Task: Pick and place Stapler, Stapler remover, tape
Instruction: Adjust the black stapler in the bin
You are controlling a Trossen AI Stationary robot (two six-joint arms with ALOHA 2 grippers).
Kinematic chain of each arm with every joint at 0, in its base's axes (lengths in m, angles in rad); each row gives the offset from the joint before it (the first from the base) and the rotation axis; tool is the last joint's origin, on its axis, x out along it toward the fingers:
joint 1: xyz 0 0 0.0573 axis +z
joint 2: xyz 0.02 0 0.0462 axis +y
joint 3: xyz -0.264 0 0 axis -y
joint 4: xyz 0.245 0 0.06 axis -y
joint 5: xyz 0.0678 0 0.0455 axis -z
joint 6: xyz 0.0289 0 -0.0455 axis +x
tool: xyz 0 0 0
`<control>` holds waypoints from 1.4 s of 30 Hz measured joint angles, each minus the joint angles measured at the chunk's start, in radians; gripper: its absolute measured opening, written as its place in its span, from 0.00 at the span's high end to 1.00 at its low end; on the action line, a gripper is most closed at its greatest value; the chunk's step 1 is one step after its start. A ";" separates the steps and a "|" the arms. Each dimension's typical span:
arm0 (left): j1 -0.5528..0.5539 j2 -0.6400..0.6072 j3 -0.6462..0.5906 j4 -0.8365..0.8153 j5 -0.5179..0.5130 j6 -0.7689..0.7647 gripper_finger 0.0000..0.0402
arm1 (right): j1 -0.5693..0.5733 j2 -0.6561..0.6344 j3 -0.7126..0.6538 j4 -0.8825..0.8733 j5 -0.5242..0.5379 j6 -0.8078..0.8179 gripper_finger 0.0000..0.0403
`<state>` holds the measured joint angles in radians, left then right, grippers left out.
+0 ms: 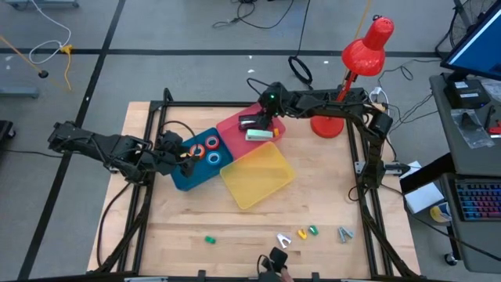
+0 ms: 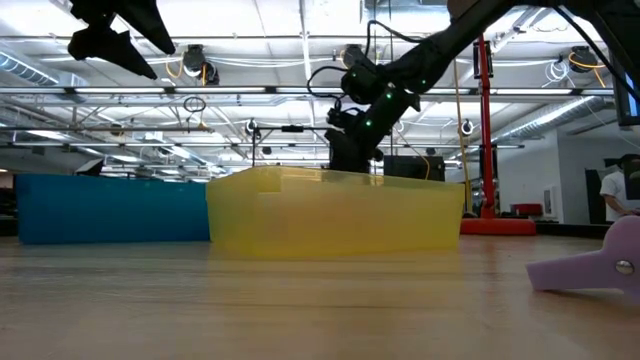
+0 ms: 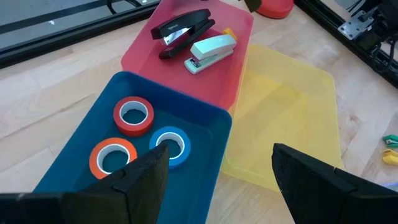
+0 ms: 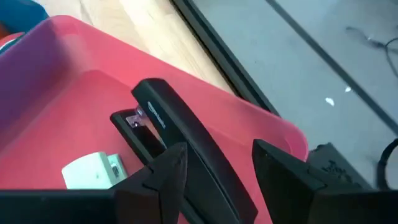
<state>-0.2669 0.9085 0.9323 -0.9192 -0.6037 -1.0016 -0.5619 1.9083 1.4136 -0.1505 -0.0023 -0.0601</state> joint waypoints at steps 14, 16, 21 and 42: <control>0.000 0.000 0.000 0.004 0.001 0.002 0.30 | 0.001 0.070 0.000 0.016 -0.029 0.049 0.57; 0.000 0.000 0.000 0.004 0.001 0.006 0.30 | 0.001 0.069 0.000 0.018 -0.029 0.048 0.57; 0.000 0.000 0.000 0.004 0.001 0.013 0.30 | 0.001 0.070 0.000 0.000 -0.058 0.048 0.57; 0.000 0.000 0.000 0.004 0.002 0.017 0.30 | 0.053 0.077 0.001 -0.060 -0.080 0.045 0.57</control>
<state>-0.2668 0.9089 0.9321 -0.9157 -0.6012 -0.9842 -0.5088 1.9850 1.4143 -0.2107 -0.0818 -0.0150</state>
